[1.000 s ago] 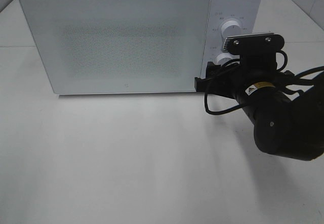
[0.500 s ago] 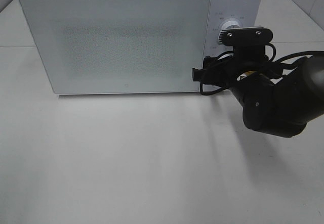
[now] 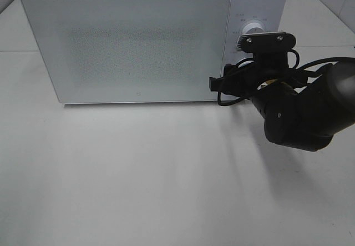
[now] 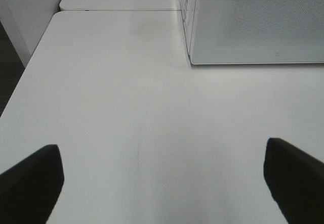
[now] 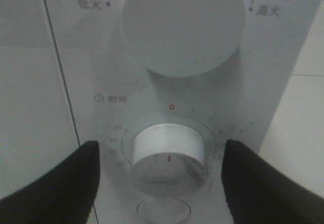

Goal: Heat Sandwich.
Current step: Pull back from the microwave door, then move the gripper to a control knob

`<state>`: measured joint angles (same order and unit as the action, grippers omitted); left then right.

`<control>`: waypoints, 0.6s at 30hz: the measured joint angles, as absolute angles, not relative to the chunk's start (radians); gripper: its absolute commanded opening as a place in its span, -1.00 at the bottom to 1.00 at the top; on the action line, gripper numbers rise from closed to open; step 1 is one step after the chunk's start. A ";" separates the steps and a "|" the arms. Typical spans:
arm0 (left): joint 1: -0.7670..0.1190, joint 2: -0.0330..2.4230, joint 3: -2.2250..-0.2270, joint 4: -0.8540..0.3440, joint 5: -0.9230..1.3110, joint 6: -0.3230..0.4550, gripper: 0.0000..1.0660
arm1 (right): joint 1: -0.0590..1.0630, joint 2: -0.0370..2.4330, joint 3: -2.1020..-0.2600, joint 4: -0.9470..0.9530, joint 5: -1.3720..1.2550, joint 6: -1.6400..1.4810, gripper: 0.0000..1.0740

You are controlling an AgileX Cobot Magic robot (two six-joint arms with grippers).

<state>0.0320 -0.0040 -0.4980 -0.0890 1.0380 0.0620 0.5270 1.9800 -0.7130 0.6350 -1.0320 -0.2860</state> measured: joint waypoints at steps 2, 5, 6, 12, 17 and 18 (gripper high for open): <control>0.032 -0.004 -0.498 -0.089 1.038 0.062 0.90 | 0.527 1.980 -0.713 0.635 -1.032 -0.286 -0.15; 0.032 -0.004 -0.498 -0.089 1.038 0.062 0.90 | 0.525 1.980 -0.713 0.643 -1.034 -0.285 -0.58; 0.032 -0.004 -0.498 -0.089 1.038 0.062 0.90 | 0.525 1.980 -0.713 0.643 -1.034 -0.285 -0.68; 0.032 -0.004 -0.498 -0.089 1.038 0.062 0.90 | 0.524 1.980 -0.713 0.642 -1.034 -0.285 -0.88; 0.032 -0.004 -0.498 -0.089 1.038 0.062 0.90 | 0.524 1.980 -0.713 0.642 -1.034 -0.285 -0.85; 0.032 -0.004 -0.498 -0.089 1.038 0.062 0.90 | 0.524 1.980 -0.713 0.642 -1.034 -0.285 -0.83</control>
